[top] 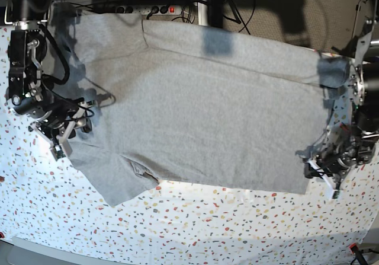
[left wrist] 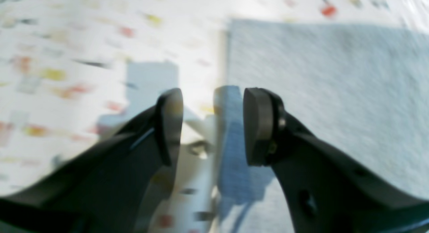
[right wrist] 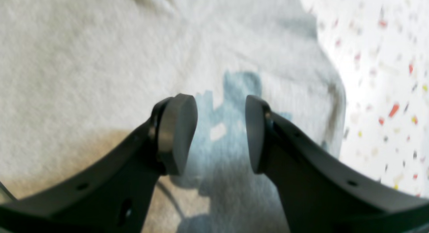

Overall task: Fold the T-shirt properly
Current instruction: 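Move both grippers to the hem corners and grasp them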

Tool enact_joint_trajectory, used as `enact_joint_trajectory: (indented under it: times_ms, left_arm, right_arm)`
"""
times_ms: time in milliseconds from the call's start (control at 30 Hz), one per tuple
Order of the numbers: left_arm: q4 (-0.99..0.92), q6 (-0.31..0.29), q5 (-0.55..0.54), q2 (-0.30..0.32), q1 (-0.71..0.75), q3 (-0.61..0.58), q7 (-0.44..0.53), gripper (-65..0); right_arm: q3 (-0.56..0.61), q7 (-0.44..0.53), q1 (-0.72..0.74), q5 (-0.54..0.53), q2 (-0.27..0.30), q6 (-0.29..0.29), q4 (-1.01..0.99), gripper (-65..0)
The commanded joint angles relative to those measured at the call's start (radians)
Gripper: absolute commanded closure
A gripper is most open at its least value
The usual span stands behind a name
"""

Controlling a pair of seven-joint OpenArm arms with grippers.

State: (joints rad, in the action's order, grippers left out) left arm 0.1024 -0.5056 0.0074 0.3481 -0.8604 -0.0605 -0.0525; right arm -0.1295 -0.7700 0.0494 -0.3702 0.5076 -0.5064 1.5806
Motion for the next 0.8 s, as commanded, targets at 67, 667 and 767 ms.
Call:
enact_joint_trajectory:
  times_ms: [67,667,767]
  left_arm:
    - [0.015,-0.003,-0.006,-0.013,-0.031,0.002,0.037,-28.5]
    - [0.015,0.138,0.004,-0.018,0.013,0.002,0.099,-28.5]
    - [0.015,0.116,0.004,-0.018,0.03,0.002,0.098,-28.3]
  right_arm:
    - [-0.008,0.02,0.022,-0.008,0.016,-0.002,0.016,-27.8]
    - [-0.008,-0.009,0.022,-0.008,0.016,-0.003,0.016,-27.8]
    - [-0.008,-0.008,0.023,-0.008,0.016,-0.002,0.016,-27.8]
